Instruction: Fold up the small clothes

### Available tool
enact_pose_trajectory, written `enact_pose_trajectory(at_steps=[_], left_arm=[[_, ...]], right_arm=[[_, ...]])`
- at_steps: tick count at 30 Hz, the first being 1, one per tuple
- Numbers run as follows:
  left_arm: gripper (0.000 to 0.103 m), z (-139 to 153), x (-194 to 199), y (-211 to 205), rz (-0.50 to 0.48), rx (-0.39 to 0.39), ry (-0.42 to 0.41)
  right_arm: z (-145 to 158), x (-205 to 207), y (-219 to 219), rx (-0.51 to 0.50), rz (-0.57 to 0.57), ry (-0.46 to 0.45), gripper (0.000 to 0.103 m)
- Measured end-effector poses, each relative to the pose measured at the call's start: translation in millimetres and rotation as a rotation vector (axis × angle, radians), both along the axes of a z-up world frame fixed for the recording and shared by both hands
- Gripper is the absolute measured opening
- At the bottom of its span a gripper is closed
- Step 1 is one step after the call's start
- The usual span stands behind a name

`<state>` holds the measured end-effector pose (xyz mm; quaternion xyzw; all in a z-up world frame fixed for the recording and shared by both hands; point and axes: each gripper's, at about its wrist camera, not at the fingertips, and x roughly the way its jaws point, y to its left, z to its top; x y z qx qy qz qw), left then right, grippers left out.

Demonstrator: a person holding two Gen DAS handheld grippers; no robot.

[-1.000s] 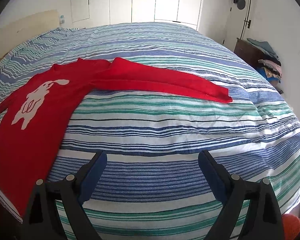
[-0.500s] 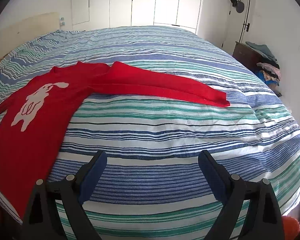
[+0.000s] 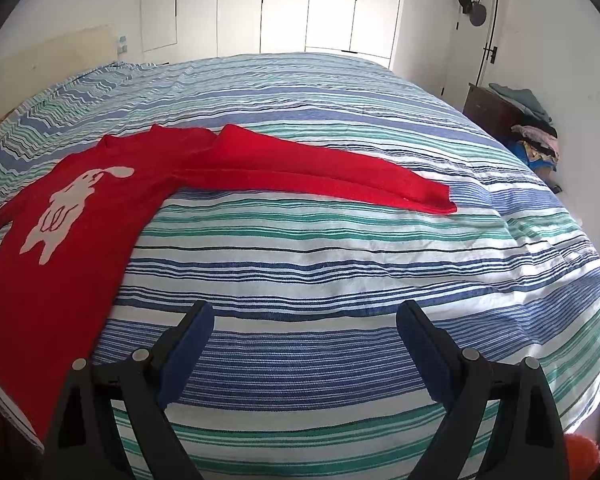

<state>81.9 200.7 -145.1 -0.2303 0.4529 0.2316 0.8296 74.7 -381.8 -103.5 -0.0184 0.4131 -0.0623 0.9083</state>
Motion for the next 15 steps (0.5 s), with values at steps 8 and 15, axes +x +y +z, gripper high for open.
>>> enact_pose_trajectory(at_steps=[8, 15], left_arm=[[0.084, 2, 4, -18, -0.056, 0.065, 0.003], [0.084, 9, 13, -43, -0.160, 0.157, -0.002]], right_arm=[[-1, 2, 0, 0.038, 0.005, -0.002, 0.092], [13, 12, -7, 0.239, 0.014, 0.016, 0.092]])
